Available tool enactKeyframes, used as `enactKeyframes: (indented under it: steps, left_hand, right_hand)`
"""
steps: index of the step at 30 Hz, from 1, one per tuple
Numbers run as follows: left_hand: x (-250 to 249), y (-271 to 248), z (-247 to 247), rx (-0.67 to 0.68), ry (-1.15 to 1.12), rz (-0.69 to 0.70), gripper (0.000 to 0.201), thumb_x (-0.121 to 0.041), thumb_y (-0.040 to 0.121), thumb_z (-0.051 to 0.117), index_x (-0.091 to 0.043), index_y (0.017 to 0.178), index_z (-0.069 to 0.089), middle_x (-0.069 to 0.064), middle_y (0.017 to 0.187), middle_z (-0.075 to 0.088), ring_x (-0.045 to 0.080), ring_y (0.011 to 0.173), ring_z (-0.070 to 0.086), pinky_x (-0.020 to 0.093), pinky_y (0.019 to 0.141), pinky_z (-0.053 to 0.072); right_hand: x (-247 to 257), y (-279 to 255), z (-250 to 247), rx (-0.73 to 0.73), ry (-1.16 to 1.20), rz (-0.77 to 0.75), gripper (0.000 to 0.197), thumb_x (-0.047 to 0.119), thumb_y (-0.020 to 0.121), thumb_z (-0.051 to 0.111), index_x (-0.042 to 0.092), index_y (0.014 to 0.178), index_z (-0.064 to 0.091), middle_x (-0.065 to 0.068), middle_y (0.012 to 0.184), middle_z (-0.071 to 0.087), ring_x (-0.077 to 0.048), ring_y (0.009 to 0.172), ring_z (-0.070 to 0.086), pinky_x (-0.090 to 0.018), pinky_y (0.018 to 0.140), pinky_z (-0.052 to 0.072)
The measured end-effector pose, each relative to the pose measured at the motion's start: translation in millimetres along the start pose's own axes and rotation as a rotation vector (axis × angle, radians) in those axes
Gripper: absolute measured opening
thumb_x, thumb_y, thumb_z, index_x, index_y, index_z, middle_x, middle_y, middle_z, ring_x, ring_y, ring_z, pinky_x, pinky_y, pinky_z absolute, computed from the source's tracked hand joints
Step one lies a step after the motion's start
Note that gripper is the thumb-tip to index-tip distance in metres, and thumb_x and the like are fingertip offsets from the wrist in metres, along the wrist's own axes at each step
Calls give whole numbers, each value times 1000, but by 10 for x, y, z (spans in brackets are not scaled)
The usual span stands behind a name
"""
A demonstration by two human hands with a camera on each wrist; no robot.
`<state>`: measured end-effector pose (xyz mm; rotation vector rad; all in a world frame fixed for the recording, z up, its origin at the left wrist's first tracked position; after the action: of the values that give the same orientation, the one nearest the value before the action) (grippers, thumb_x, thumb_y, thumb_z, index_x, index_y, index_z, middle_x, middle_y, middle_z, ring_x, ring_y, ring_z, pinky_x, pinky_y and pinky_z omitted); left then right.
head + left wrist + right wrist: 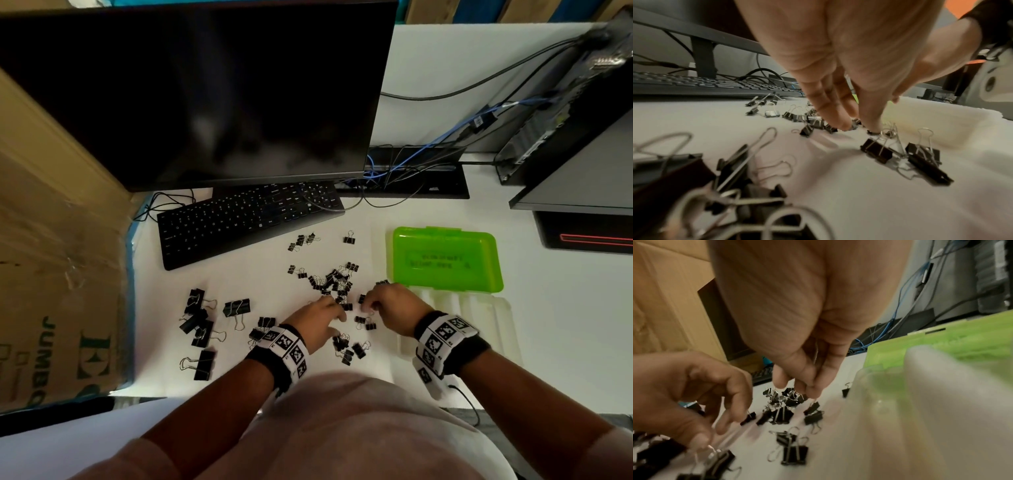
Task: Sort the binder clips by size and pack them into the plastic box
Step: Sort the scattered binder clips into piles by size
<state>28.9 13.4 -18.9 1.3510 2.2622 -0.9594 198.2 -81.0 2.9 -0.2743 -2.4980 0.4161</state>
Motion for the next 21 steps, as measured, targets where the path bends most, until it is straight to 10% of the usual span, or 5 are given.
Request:
enactKeyframes:
  steps: [9, 16, 21]
  left_hand:
    - [13, 86, 176, 213, 32, -78, 29, -4, 86, 60, -15, 113, 63, 9, 112, 63, 21, 100, 62, 24, 84, 46]
    - [104, 2, 139, 337, 9, -118, 37, -5, 82, 65, -25, 113, 62, -1, 110, 68, 13, 93, 66, 31, 88, 52]
    - [154, 15, -34, 48, 34, -55, 36, 5, 86, 54, -21, 109, 59, -2, 118, 55, 13, 100, 58, 31, 88, 51]
  right_hand:
    - [69, 54, 185, 178, -486, -129, 32, 23, 81, 65, 20, 113, 61, -3, 113, 65, -27, 109, 50, -37, 92, 37]
    - [78, 198, 146, 87, -217, -82, 33, 16, 88, 55, 29, 117, 60, 2, 100, 73, -21, 95, 65, -33, 87, 49]
    - [-130, 265, -182, -105, -254, -10, 44, -1, 85, 53, 27, 117, 60, 3, 102, 71, -19, 98, 61, -33, 88, 47]
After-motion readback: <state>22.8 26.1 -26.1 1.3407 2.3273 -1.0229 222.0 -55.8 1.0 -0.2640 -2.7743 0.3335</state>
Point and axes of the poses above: each hand's wrist, its own y-axis towards the middle knuckle, its own z-axis out of the palm, x = y × z, the point moved 2 cm from there along y, towards the middle knuckle
